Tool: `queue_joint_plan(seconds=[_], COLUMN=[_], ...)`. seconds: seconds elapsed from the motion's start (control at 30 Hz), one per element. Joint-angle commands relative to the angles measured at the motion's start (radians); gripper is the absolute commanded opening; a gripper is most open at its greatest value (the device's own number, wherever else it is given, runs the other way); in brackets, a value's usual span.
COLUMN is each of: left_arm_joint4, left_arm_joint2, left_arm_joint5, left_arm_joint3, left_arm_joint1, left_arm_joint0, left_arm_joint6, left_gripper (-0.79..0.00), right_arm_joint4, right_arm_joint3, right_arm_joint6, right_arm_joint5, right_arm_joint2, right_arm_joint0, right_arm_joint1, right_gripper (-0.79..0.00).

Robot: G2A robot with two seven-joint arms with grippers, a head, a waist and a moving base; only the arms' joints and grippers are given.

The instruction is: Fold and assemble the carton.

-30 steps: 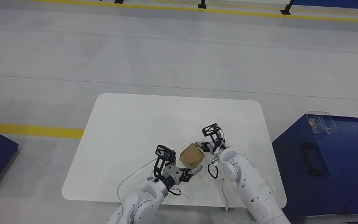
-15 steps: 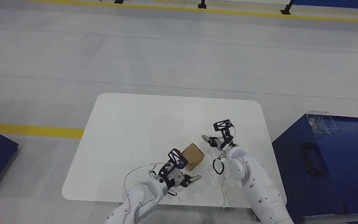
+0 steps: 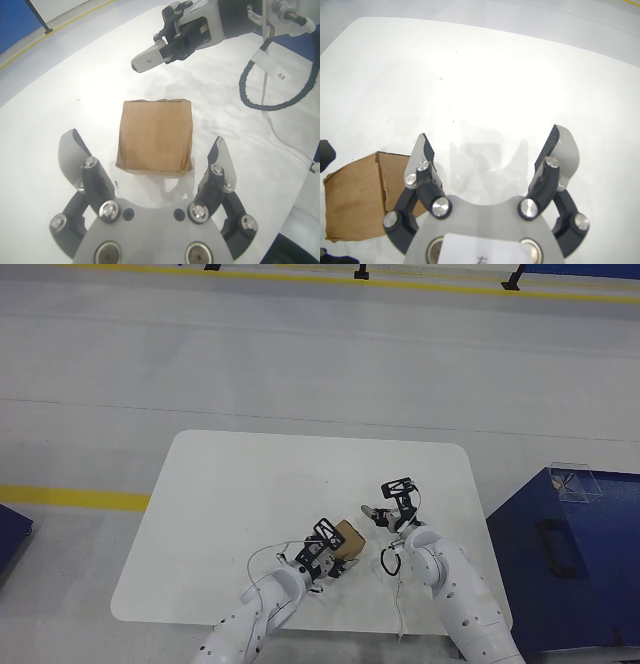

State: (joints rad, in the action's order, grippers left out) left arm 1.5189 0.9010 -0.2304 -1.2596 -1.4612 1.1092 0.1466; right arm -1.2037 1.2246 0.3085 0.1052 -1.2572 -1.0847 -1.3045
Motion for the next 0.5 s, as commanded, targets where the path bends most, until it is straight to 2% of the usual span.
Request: queue_joint_plan(seconds=[0.0, 0.03, 0.13, 0.27, 0.47], left_arm_joint4=[-0.004, -0.008, -0.010, -0.014, -0.037], left_arm_joint2=[-0.008, -0.010, -0.017, -0.019, -0.005], left_arm_joint5=[0.000, -0.001, 0.001, 0.004, 0.007], left_arm_joint3=[0.014, 0.019, 0.032, 0.037, -0.002], left_arm_joint1=[-0.003, -0.005, -0.008, -0.010, -0.008], left_arm_joint0=[-0.009, -0.012, -0.019, -0.021, 0.004], left_arm_joint6=[0.004, 0.004, 0.013, 0.016, 0.014], left_gripper=[-0.311, -0.394, -0.502, -0.785, -0.785], right_arm_joint4=[0.000, 0.000, 0.000, 0.000, 0.047], right_arm_joint3=[0.000, 0.000, 0.000, 0.000, 0.030], right_arm_joint6=[0.000, 0.000, 0.000, 0.000, -0.047], right_arm_joint5=[0.000, 0.000, 0.000, 0.000, -0.032], right_arm_joint2=[0.000, 0.000, 0.000, 0.000, -0.047], right_arm_joint0=[0.000, 0.000, 0.000, 0.000, -0.030], right_arm_joint1=[0.000, 0.000, 0.000, 0.000, 0.004], right_gripper=[0.000, 0.000, 0.000, 0.000, 0.000])
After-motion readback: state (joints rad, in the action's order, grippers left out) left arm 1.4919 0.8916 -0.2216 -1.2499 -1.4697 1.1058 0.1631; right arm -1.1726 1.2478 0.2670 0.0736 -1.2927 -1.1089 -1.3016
